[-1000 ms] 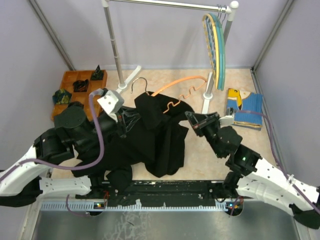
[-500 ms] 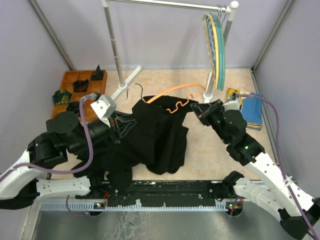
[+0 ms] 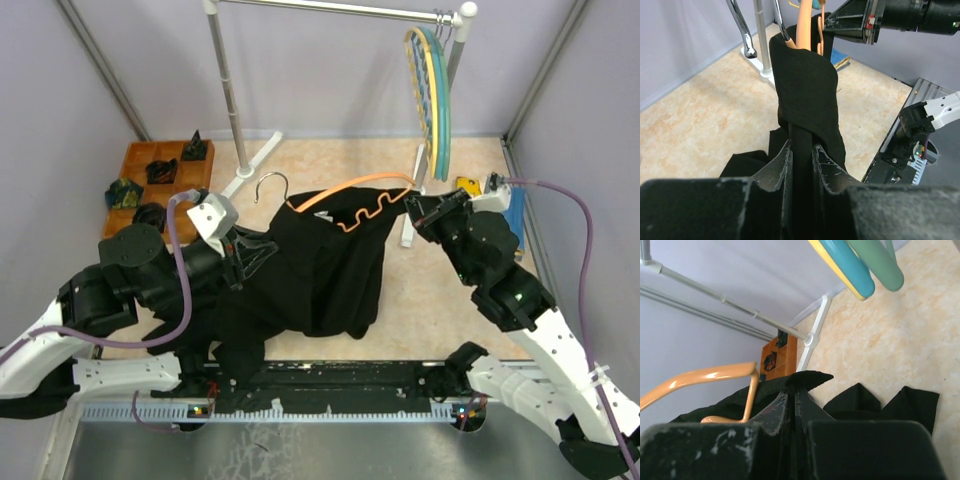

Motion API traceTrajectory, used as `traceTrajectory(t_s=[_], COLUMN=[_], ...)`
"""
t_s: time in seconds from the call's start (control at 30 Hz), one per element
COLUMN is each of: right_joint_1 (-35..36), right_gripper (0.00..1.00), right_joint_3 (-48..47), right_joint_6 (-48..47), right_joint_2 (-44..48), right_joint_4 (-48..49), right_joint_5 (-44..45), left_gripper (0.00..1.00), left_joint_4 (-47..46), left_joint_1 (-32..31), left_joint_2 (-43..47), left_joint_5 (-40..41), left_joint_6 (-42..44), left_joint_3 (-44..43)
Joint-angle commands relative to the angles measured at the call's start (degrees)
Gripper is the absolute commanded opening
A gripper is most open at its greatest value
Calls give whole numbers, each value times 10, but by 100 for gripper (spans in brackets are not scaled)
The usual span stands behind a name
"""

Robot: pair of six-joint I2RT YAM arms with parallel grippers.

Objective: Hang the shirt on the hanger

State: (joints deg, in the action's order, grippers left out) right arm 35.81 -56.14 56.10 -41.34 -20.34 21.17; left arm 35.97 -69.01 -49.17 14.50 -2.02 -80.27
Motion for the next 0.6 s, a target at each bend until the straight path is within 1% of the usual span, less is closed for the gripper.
traceTrajectory(t_s=[0.0, 0.3, 0.57], right_joint_1=[-10, -10, -10], right_gripper=[0, 0, 0], right_joint_3=[-59, -100, -131], right_joint_6=[-48, -128, -250], right_joint_2=[-11, -20, -41], right_joint_4=[-23, -63, -47], right_joint_5=[91, 166, 177], left_gripper=[0, 0, 0], left_joint_4=[-23, -17, -13], left_joint_1=[0, 0, 1], left_joint_2=[18, 21, 14], left_joint_5=[-8, -6, -12], left_joint_6=[-7, -7, -4], left_joint_3=[-2, 2, 5])
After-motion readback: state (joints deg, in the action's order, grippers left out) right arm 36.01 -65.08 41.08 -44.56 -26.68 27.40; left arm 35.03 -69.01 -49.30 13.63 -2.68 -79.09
